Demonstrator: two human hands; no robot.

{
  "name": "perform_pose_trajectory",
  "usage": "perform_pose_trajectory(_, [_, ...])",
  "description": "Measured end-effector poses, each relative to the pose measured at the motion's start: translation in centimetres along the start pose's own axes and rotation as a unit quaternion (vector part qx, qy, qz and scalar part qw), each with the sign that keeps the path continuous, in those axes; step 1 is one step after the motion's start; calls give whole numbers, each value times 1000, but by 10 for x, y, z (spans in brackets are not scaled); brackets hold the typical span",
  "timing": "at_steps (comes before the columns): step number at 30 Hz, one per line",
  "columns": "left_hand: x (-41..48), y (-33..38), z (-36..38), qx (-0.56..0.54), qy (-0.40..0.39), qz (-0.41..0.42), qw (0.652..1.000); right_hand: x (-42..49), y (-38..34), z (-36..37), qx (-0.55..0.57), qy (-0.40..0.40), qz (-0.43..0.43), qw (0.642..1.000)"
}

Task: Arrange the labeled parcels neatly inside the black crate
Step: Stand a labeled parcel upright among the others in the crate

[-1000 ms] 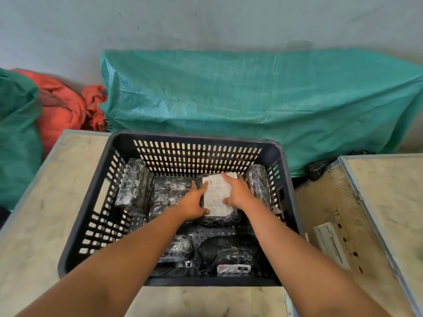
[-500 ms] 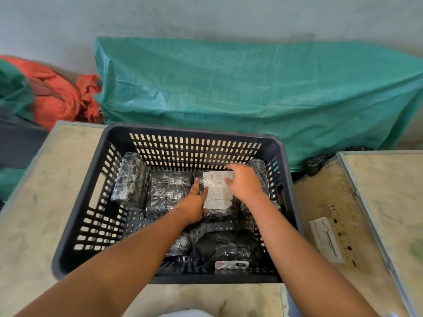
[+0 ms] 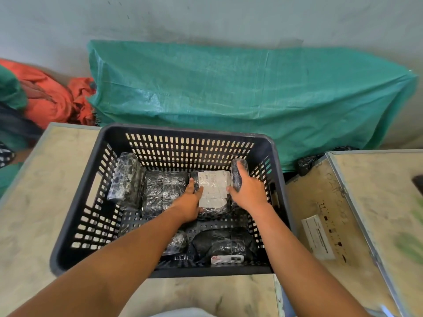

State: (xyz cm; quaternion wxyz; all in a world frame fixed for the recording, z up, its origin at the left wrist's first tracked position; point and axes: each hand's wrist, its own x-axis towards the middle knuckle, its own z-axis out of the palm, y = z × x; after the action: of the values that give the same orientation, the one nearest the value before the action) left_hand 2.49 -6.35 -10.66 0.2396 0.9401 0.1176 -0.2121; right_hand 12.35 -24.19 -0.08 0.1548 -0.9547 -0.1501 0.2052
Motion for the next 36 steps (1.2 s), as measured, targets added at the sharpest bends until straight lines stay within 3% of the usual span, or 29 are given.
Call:
perform_pose_trajectory(6, [-6, 19, -19, -66, -3, 30, 997, 5, 7, -19, 148, 5, 2, 989])
perform_pose_trajectory(11, [-30, 51, -53, -188, 28, 128, 973, -1, 3, -56, 199, 48, -22, 979])
perform_pose_trajectory(14, [-46, 74, -62, -244, 59, 202, 947, -6, -5, -78, 295, 66, -35, 953])
perform_pose_trajectory(19, [-59, 90, -67, -170, 274, 258, 911, -15, -25, -95, 456, 39, -1, 889])
perform_pose_trajectory(21, [-59, 84, -75, -168, 317, 295, 886, -15, -28, -98, 488, 18, -4, 872])
perform_pose_trajectory(24, [-62, 72, -89, -228, 300, 304, 875, -16, -26, -103, 521, -20, -14, 853])
perform_pose_trajectory(30, [-67, 59, -109, -391, 259, 229, 853, -20, -10, -79, 394, 36, -108, 912])
perform_pose_trajectory(34, [-64, 54, -122, -486, 212, 195, 825, -17, -1, -61, 367, -49, -156, 915])
perform_pose_trajectory(36, [-60, 50, -122, -488, 190, 191, 830, -13, -1, -55, 356, -60, -169, 917])
